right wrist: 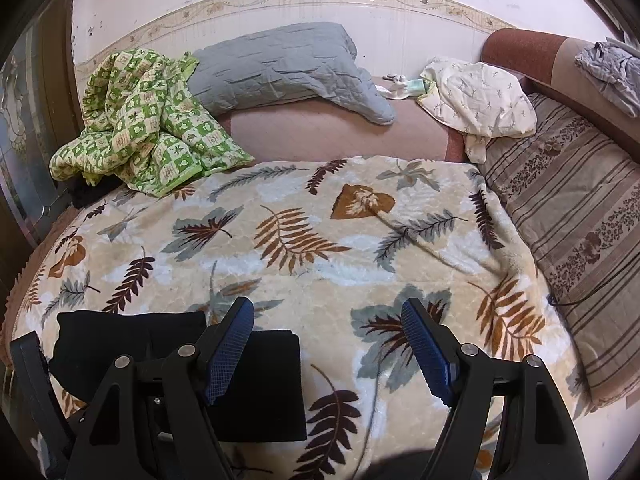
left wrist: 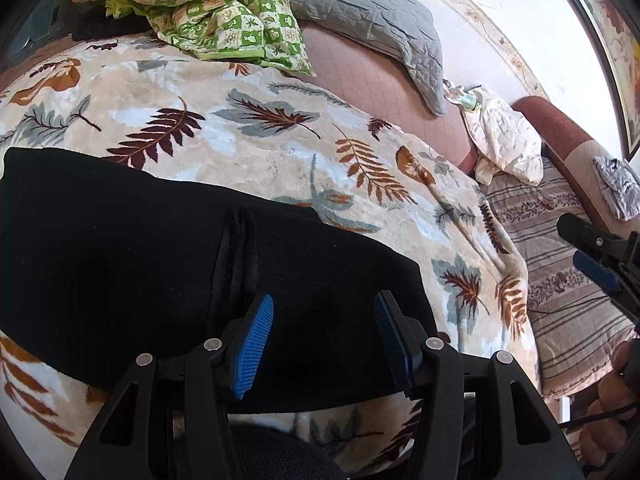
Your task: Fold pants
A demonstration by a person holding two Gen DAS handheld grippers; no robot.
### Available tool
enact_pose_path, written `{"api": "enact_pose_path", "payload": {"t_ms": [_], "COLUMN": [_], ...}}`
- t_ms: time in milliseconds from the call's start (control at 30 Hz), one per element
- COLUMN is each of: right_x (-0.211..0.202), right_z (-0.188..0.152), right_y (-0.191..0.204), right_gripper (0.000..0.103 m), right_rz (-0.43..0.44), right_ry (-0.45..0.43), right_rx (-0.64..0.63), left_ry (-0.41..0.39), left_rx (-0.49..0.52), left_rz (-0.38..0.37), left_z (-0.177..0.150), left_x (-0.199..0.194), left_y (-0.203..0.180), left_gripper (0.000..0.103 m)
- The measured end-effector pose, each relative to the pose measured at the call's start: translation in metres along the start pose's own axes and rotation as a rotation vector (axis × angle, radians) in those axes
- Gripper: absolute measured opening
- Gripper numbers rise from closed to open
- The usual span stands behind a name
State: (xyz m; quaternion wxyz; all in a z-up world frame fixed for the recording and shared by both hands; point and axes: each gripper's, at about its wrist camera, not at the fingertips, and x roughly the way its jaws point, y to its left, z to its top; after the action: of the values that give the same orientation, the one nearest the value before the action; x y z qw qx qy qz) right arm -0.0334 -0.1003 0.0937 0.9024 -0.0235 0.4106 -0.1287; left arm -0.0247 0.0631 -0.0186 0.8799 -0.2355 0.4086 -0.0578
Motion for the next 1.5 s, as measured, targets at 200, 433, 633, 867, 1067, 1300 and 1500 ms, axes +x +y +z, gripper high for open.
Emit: {"api": "enact_pose_path", "payload": {"t_ms": [200,433,633,867,1067,1300,1500], "right_x": [0.010,0.060,0.088,0.086,0.088,0.089,0.090], "right_z": [-0.007,-0.044,-0.068,-0.070,-0.069,-0.071,-0.071], "right_y": [-0.008,-0.041,-0.084,-0.093,-0.090,-0.099,-0.098], "right_gripper": [0.080,0.082,0.082,0.082,0.082,0.082,0.082], "right_rz": [0.018,0.023,0.119,0.148,0.153,0.172,0.171], "right_ry": [-0.002,0.088,0.165,0.145,0.157,0.165,0.170], "right_rx": [-0.021,-0.104,0.009,0.091,0.082,0.131,0.125], "left_ry": [-0.090,-0.213,-0.305,-0.327,-0.388,-0.370,-0.420], "left_rx": [-0.083,-0.269,-0.558,-0.771,-0.842,-0.759,-0.580], "left_rz": [-0.027,0.001,0.007,-0.146,-0.266,-0.344,-0.160], "left_z": [-0.004,-0.042,-0.080,-0.085,-0.090,-0.103,-0.110], "left_x": [-0.036,-0.113,-0.152,-0.132,-0.128,-0.112,-0.118], "left_y": [0.028,0.114,0.203,0.251,0.266,0.271,0.261], "left_gripper": [0.053,0.073,0.077,0.077,0.084,0.075,0.045]}}
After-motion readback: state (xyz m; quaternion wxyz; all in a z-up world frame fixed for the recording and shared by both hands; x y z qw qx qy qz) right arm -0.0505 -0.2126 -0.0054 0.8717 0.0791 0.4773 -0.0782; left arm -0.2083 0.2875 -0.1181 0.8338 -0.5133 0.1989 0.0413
